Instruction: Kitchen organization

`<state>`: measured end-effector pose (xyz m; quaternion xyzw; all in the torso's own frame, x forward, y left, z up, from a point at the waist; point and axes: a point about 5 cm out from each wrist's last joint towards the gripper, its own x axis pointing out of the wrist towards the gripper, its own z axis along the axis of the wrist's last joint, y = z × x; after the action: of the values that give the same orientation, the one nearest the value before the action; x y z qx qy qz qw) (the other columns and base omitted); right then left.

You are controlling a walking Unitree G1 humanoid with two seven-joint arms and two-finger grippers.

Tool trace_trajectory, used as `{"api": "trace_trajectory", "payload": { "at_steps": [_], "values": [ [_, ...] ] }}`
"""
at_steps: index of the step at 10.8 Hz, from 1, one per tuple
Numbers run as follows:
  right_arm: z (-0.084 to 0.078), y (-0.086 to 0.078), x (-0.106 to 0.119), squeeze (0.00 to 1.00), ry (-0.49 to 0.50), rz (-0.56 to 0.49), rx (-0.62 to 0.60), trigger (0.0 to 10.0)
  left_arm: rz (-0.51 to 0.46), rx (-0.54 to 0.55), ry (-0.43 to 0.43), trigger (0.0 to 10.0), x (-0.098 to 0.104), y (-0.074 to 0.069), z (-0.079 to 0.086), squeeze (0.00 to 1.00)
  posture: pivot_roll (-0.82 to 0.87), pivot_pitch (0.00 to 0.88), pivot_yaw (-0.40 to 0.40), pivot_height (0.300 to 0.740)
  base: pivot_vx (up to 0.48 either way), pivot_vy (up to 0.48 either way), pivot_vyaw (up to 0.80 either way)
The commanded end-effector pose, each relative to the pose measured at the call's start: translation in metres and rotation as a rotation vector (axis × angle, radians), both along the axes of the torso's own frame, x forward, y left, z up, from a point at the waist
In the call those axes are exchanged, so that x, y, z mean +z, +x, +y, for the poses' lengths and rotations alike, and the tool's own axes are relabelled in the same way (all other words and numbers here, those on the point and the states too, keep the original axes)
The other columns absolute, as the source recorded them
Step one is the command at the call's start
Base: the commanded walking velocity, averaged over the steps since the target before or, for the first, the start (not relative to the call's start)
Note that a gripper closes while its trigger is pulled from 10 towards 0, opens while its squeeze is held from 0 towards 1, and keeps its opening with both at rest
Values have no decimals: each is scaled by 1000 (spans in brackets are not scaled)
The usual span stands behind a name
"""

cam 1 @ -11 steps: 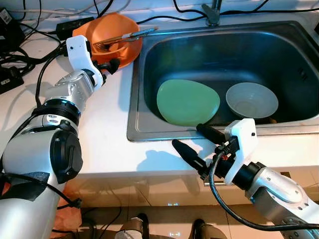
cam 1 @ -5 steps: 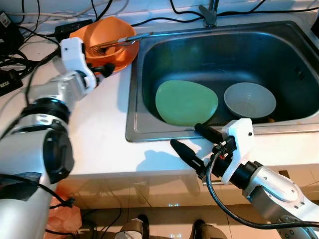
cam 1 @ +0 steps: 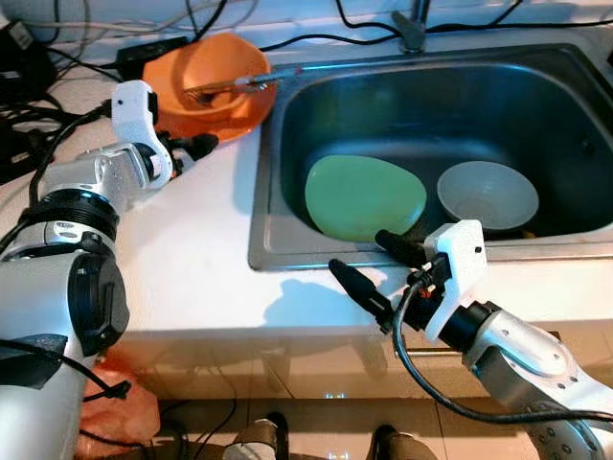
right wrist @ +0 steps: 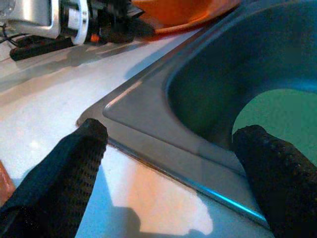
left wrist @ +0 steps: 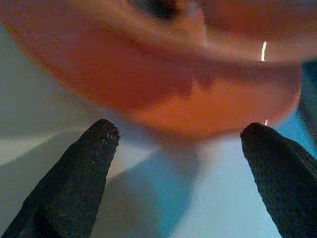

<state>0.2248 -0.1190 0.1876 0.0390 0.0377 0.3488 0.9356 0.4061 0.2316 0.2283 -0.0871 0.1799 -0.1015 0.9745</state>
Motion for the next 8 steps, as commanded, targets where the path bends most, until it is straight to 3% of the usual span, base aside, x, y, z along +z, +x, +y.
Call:
{"api": "trace_trajectory", "payload": {
  "at_steps": [1, 5, 8],
  "values": [
    [3, 1, -1, 0, 4, 1, 22, 10000, 76, -13, 14, 10000, -14, -6, 6, 0, 26, 160, 130, 740, 0, 0, 0],
    [4, 7, -1, 0, 4, -18, 33, 10000, 103, -74, 0, 10000, -5, -12, 17, 0, 47, 143, 124, 740, 0, 0, 0],
    [7, 12, -1, 0, 10, -28, 43, 10000, 60, -173, 59, 10000, 9, -14, 16, 0, 71, 129, 119, 740, 0, 0, 0]
  ]
}}
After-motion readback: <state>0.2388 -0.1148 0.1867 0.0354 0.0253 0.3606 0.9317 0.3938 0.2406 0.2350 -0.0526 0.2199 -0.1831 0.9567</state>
